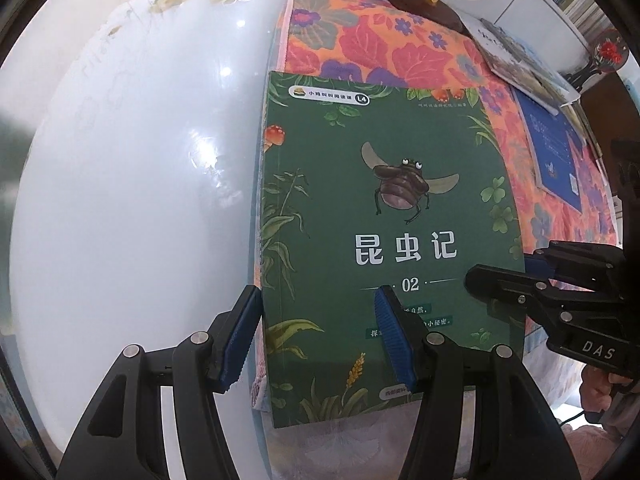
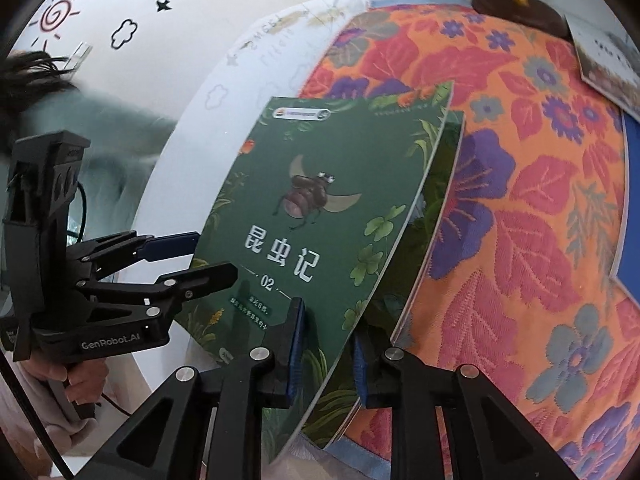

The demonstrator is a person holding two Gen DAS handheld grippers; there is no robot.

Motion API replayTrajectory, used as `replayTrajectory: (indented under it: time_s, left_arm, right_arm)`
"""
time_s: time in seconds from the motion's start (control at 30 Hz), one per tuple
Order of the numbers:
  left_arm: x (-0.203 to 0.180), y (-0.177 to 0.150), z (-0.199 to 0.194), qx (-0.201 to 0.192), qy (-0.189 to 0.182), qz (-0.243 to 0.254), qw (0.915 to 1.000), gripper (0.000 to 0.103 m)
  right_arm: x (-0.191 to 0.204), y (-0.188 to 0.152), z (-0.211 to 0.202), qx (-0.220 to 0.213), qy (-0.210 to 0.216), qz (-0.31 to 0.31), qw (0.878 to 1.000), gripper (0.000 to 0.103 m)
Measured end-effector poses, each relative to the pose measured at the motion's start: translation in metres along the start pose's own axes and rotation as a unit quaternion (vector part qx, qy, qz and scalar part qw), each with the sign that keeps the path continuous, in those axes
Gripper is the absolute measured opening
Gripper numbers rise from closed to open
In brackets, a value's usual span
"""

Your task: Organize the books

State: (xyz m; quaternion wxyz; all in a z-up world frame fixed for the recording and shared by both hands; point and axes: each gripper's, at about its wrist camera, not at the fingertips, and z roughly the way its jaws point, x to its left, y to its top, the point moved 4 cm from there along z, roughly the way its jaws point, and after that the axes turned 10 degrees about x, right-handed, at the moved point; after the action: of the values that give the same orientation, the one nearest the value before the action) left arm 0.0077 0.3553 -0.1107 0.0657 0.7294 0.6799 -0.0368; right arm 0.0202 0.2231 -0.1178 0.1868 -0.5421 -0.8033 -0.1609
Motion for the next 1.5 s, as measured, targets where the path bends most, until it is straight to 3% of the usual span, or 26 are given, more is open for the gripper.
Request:
replayTrajectory:
  time_s: [0.2, 0.33, 0.6, 0.67, 1.0, 1.07, 1.27, 1.5]
  left_arm:
    - [-0.005, 0.000, 0.004, 0.009, 0.017, 0.007, 0.9998, 0.056]
    - [-0.002, 0.002, 0.007, 0.016, -0.003, -0.009, 0.9998, 0.058]
    - [0.001, -0.001, 0.008, 0.017, -0.006, -0.022, 0.9996, 0.061]
    - [0.000, -0.001, 0.008, 0.017, 0.001, -0.021, 0.9996, 0.061]
    - [-0.023, 0.010, 0.005, 0.030, 0.069, -0.032, 0.9967, 0.063]
    - [-0.033, 0.014, 0.002, 0.025, 0.090, -0.028, 0.9952, 0.063]
    - [-0.089, 0.045, -0.023, -0.014, 0.047, -0.005, 0.9988, 0.063]
    - [-0.181, 0.097, -0.011, -0.016, 0.050, 0.071, 0.9961, 0.063]
  right_arm:
    - [-0.005, -0.002, 0.000, 0.000, 0.016, 0.015, 1.000, 0.021]
    - [-0.014, -0.005, -0.003, 0.000, 0.038, 0.041, 0.998, 0.021]
    - [-0.032, -0.020, -0.017, 0.003, 0.022, 0.071, 0.997, 0.022]
    - [-0.042, -0.022, -0.016, 0.012, 0.012, 0.085, 0.996, 0.022]
    - [-0.095, -0.050, -0.044, -0.010, 0.047, 0.146, 0.988, 0.022]
    - [-0.109, -0.056, -0.054, -0.020, 0.049, 0.159, 0.986, 0.022]
    - [-0.169, -0.076, -0.107, -0.086, 0.027, 0.192, 0.977, 0.023]
    - [-0.249, -0.102, -0.151, -0.128, 0.023, 0.247, 0.960, 0.024]
